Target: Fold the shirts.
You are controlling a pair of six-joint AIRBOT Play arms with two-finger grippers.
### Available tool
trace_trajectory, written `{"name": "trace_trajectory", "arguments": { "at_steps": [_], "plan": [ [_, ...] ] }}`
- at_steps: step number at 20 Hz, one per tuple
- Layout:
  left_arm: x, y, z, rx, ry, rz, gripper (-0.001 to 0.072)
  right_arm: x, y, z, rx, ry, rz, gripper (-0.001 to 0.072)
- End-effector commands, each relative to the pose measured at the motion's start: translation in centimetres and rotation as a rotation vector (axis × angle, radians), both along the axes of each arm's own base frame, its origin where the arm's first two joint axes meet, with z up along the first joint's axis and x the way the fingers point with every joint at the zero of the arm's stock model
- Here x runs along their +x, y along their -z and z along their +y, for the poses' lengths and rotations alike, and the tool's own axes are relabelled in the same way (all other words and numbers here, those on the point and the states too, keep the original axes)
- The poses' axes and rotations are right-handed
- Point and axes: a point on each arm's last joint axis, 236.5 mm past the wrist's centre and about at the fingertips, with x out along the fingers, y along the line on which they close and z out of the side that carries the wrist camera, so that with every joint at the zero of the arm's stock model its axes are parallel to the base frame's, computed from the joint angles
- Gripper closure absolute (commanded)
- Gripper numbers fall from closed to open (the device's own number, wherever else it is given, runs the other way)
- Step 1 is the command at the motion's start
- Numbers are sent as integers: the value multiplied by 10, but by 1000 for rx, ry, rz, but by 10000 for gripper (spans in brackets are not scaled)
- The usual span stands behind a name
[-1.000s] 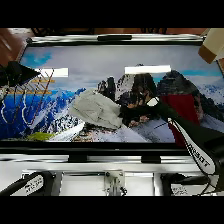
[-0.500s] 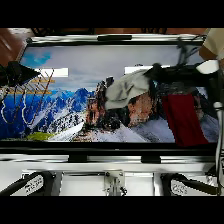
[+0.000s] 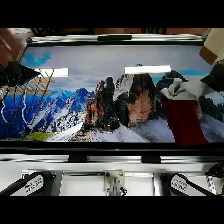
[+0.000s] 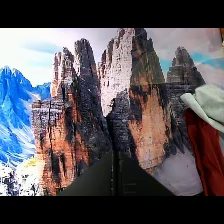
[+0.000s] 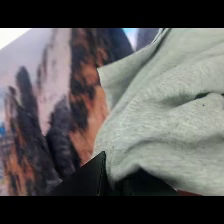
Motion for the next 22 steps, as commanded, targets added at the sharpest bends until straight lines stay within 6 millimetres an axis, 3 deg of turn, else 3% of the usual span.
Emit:
{"name": "trace_trajectory", "arguments": {
  "at_steps": [1, 3, 6, 7, 11, 12, 13, 14, 16, 17, 19, 21, 22],
  "plan": [
    [0, 0, 0, 0, 1, 1, 675, -57, 13, -31, -64, 55, 187, 632],
    [0, 0, 0, 0, 1, 1, 675, -88, 19, -46, -153, 74, 294, 632],
    [0, 1, 0, 1, 1, 1, 675, -150, 41, -57, -200, 74, 567, 632],
    [1, 1, 0, 0, 1, 3, 675, -160, 50, -60, -205, 86, 622, 632],
    [1, 3, 0, 1, 3, 6, 675, -207, 108, -63, -204, 83, 853, 604],
    [1, 4, 1, 5, 1, 7, 675, -221, 122, -70, -239, 91, 913, 440],
    [2, 8, 5, 27, -6, 12, 675, -229, 131, -72, -250, 85, 947, 196],
    [2, 12, 9, 51, -12, 20, 676, -230, 136, -73, -256, 71, 948, 165],
    [2, 17, 14, 86, -21, 27, 676, -213, 129, -79, -309, 44, 879, 165],
    [2, 19, 18, 109, -27, 30, 676, -193, 118, -85, -357, 47, 810, 165],
    [3, 33, 34, 270, -48, 66, 678, -128, 78, -85, -487, 34, 575, 166],
    [2, 48, 63, 576, -78, 127, 679, -45, 21, -51, -561, 46, 256, 167],
    [4, 50, 78, 714, -120, 157, 679, -9, -6, -15, -552, 28, 97, 167]
  ]
}}
